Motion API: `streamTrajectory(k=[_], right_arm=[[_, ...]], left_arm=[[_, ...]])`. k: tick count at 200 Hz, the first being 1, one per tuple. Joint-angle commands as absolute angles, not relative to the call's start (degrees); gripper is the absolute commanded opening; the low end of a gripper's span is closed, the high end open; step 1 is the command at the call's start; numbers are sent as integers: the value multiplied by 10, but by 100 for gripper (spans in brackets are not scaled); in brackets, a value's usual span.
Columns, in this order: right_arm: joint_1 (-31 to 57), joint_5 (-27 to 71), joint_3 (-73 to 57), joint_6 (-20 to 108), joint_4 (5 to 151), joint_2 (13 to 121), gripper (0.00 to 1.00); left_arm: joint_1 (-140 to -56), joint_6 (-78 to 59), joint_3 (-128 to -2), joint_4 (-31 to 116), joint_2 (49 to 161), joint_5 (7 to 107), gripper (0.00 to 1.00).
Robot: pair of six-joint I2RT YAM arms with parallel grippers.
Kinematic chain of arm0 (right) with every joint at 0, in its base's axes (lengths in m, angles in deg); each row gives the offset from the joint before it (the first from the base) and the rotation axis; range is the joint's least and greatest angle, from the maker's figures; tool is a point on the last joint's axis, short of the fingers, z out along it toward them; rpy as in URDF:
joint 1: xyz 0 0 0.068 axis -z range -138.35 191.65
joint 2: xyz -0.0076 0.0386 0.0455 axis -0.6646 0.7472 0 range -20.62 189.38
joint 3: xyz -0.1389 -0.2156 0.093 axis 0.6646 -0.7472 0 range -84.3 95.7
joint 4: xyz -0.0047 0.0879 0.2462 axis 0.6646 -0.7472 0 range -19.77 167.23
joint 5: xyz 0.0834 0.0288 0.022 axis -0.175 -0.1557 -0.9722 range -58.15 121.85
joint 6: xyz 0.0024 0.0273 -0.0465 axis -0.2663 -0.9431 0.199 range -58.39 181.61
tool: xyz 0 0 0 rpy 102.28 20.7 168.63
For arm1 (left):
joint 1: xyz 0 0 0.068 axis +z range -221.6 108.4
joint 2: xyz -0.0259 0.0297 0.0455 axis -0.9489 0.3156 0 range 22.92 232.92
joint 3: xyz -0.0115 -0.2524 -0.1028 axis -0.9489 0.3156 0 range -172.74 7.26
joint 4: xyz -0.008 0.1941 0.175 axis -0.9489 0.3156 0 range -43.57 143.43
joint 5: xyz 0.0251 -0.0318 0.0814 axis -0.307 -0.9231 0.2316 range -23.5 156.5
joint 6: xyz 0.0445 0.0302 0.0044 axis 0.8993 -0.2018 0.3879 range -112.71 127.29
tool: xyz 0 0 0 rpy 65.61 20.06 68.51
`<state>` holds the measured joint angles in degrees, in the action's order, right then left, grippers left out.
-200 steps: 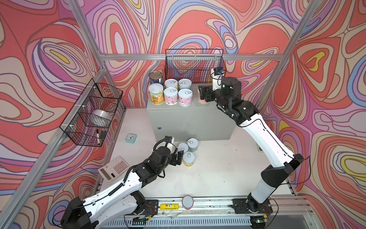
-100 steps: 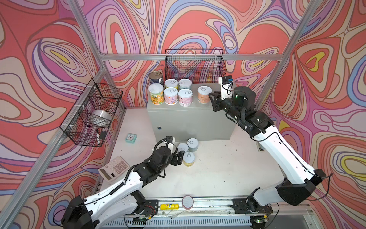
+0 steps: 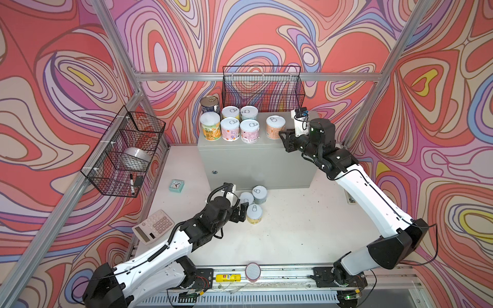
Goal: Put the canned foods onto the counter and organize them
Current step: 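Open the right gripper and release the can beside the row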
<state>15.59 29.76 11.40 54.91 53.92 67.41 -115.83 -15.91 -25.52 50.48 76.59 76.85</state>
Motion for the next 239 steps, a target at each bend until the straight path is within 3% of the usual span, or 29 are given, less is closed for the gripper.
streamTrajectory(k=[1,115,239], right_arm=[[164,254,109,535,569,687,36],[172,213,155,518,635,766,31],[173,318,202,481,621,805,33]], left_arm=[[-1160,-164,-258,495,762,774,93],[-1159,-169,-259,494,778,775,93],[-1158,-169,-260,499,783,779,93]])
